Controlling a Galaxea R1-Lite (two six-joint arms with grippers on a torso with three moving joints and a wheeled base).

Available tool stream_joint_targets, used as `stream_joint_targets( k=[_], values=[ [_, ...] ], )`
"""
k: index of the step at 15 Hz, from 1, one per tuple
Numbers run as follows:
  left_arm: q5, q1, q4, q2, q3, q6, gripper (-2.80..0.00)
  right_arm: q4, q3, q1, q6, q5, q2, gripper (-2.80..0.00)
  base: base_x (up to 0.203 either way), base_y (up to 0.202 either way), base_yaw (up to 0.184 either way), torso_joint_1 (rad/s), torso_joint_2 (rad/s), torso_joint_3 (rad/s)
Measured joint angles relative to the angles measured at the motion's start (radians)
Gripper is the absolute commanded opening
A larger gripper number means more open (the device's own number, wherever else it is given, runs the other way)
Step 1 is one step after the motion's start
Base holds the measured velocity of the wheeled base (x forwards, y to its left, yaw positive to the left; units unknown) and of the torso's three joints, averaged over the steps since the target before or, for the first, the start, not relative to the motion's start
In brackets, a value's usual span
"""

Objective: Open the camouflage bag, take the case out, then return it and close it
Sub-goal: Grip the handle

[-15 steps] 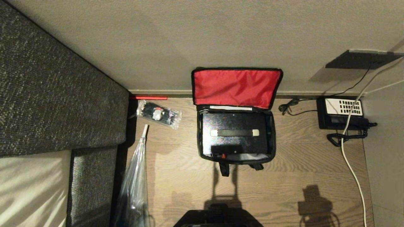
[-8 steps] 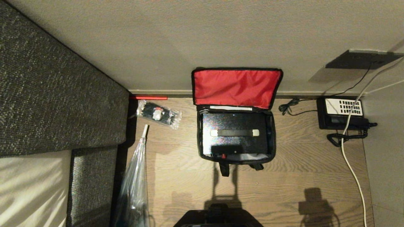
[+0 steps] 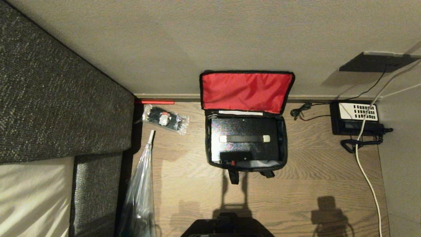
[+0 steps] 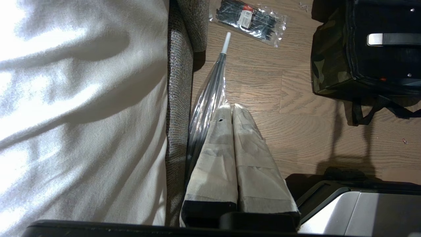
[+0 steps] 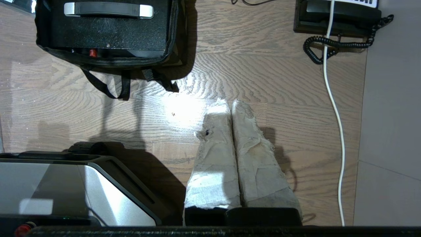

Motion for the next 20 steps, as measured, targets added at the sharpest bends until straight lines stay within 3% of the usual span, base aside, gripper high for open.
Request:
stream_joint_targets(
  k=[20],
  values=[
    [0.0, 0.0, 0.001, 0.0, 0.0, 0.001, -2.8, -0.001, 0.0, 0.0, 0.0, 0.0, 0.002, -2.8, -0.014, 0.0, 0.0, 0.0, 0.0, 0.0]
  ],
)
